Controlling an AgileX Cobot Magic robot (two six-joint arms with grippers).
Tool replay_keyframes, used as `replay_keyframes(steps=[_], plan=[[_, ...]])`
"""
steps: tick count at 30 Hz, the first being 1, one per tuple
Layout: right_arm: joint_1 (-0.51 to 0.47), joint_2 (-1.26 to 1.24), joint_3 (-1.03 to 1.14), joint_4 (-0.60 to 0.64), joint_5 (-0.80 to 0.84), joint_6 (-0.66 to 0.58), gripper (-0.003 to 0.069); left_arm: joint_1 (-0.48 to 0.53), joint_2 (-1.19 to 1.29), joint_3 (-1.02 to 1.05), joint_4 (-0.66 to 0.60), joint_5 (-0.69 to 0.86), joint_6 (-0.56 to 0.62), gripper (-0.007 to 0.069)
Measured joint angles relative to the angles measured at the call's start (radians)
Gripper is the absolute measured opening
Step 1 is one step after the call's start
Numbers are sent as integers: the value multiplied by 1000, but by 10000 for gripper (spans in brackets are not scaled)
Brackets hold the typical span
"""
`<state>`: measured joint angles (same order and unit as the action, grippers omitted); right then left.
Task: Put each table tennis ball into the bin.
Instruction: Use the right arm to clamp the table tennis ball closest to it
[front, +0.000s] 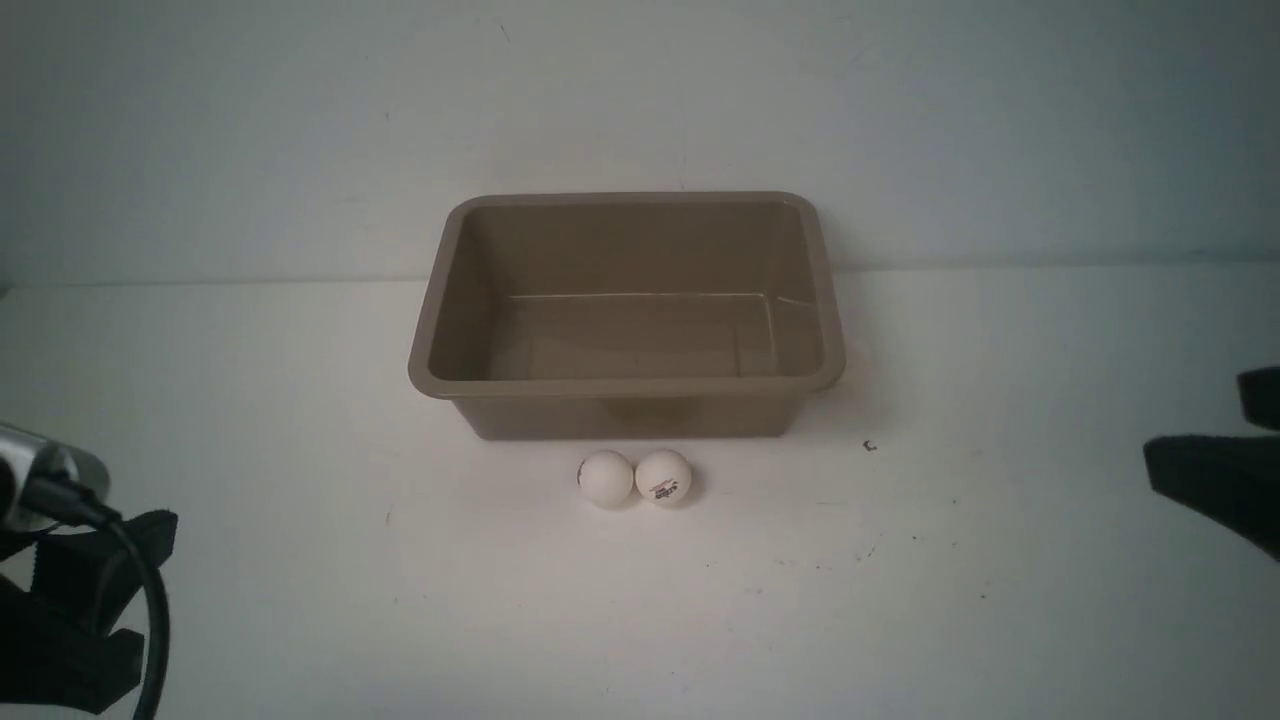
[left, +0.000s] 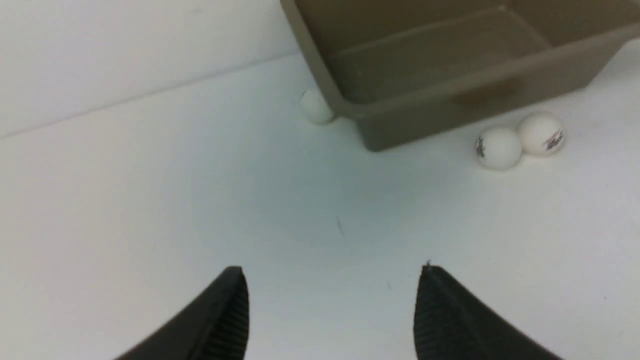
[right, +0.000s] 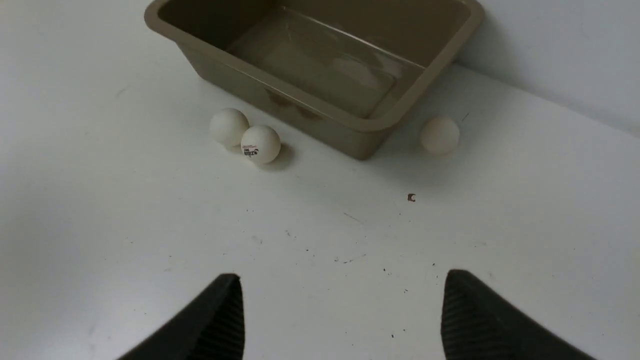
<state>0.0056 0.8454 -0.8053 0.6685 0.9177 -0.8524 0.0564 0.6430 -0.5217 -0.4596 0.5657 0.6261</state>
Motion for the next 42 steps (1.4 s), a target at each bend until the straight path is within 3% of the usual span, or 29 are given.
replay_keyframes(steps=[13,17,24,29,37,42], plan=[[0,461,-274,-8,31,-77,482,0,178,-52,1,-36,30,405],[0,620,-438,-80,134,-67,482,0,180,-114,2,-49,37,405],[0,797,-579,-141,164,-97,482,0,180,-129,2,-51,38,405],[0,887,-639,-95,137,-216,470,0,180,-129,2,-51,38,405],[0,1040,-683,-3,79,-307,465,0,180,-129,2,-51,39,405],[0,1132,-683,109,40,-444,463,0,180,-129,2,-43,39,405]])
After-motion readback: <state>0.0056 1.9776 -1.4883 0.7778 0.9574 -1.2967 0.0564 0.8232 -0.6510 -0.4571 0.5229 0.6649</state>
